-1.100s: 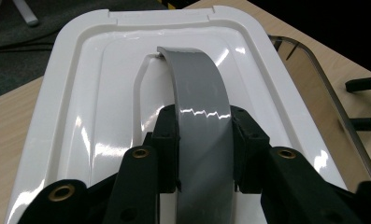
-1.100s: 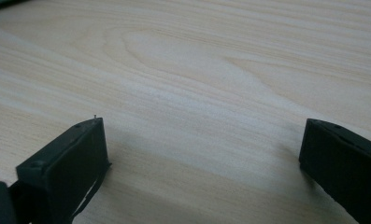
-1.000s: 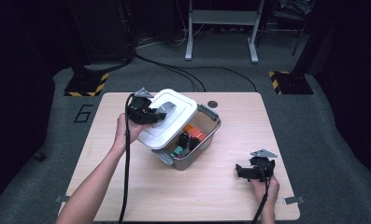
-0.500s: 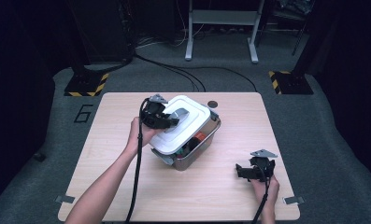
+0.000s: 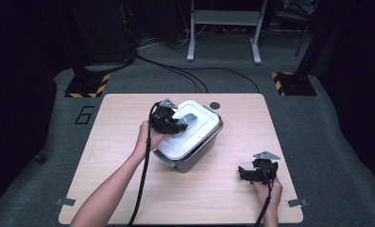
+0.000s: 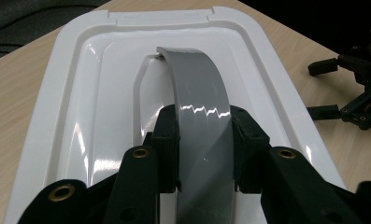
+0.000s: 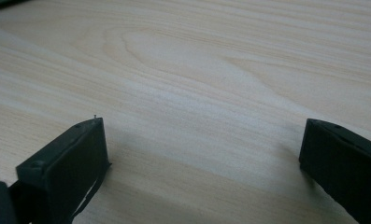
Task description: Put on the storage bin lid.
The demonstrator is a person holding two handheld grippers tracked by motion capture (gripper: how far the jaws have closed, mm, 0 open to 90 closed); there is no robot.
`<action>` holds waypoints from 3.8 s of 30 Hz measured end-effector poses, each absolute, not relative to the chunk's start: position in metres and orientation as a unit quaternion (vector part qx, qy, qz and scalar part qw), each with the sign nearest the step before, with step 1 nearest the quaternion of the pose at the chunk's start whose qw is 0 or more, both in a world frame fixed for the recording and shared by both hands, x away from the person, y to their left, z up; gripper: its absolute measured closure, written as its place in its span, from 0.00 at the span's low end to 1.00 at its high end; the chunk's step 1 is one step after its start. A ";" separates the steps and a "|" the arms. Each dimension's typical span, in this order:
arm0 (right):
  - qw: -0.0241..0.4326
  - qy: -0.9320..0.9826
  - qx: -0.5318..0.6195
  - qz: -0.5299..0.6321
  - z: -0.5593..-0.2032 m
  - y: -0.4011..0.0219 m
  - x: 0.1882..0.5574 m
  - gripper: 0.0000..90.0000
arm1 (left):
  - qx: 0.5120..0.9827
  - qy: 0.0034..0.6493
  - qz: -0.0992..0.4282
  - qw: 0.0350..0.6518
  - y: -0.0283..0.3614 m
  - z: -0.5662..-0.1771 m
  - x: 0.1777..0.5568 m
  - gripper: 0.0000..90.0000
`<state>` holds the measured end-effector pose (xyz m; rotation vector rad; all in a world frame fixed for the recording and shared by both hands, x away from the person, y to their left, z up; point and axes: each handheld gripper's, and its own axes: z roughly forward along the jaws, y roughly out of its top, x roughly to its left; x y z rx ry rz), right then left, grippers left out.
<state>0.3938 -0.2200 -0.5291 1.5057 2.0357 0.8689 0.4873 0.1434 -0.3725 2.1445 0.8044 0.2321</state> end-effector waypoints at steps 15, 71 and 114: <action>0.230 0.740 0.547 0.316 -0.529 -0.220 0.394 0.00 | 0.857 0.309 0.100 0.401 0.129 -0.379 0.481 0.75; 0.231 0.740 0.548 0.315 -0.529 -0.220 0.394 0.00 | 0.834 0.333 0.175 0.404 0.218 -0.343 0.436 0.16; 0.231 0.739 0.549 0.315 -0.529 -0.219 0.394 0.00 | 0.806 0.440 0.191 0.346 0.309 -0.531 0.366 0.04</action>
